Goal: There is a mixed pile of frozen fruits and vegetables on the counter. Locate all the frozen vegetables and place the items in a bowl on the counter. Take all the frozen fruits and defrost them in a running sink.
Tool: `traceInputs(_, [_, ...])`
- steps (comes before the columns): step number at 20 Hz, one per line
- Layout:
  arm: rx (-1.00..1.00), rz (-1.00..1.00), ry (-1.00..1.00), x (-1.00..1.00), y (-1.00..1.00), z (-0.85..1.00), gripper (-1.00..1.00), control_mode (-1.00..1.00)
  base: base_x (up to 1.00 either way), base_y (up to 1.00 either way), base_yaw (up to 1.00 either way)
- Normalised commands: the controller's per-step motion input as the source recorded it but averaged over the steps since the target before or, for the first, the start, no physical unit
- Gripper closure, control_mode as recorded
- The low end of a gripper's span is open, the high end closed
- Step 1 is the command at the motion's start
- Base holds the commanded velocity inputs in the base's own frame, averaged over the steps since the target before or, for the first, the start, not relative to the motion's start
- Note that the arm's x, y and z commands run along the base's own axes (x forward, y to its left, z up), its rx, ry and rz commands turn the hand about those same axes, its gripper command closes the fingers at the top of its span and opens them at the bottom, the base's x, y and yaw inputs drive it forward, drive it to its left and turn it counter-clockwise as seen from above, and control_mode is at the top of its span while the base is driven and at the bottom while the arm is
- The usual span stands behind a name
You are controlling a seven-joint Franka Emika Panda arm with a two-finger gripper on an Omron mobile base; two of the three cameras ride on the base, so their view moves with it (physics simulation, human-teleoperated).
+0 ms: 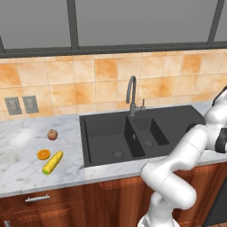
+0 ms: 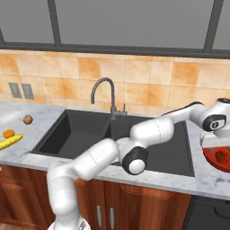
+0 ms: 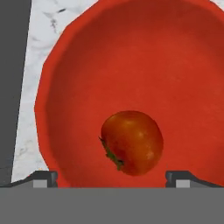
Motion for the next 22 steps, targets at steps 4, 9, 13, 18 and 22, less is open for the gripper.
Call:
traceInputs(4, [0.2, -0.28, 0.19, -0.3, 0.02, 0.52, -1.0, -1.0, 0.0, 0.0, 0.0])
traceInputs(9, [0.07, -0.24, 0.27, -0.21, 0.22, 0.3, -1.0, -1.0, 0.0, 0.0, 0.0])
traceInputs(13, [-0.04, -0.16, 0.01, -0.21, 0.58, 0.68, -1.0, -1.0, 0.0, 0.0, 0.0])
traceInputs(18, [0.0, -0.18, -0.22, -0.18, 0.67, 0.45, -1.0, -1.0, 0.0, 0.0, 0.0])
traceInputs(22, [0.0, -0.11, -0.25, -0.27, 0.89, 0.15, -1.0, -1.0, 0.0, 0.0, 0.0])
